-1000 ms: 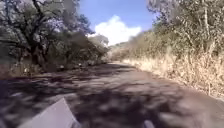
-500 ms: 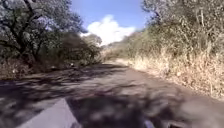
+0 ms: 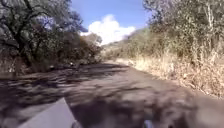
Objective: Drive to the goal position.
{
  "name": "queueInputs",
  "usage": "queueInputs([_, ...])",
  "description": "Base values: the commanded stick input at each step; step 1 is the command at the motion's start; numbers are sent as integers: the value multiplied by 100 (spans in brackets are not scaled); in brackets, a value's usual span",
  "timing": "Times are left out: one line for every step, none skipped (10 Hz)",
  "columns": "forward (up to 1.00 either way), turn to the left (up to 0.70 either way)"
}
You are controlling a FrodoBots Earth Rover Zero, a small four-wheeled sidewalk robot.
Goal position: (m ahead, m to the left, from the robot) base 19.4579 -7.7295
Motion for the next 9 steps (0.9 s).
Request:
queueInputs([50, -50])
queueInputs([50, -34])
queueInputs([50, 0])
queueInputs([50, 0])
queueInputs([50, 0])
queueInputs([50, 0])
queueInputs([50, 0])
queueInputs([50, 0])
queueInputs([50, 0])
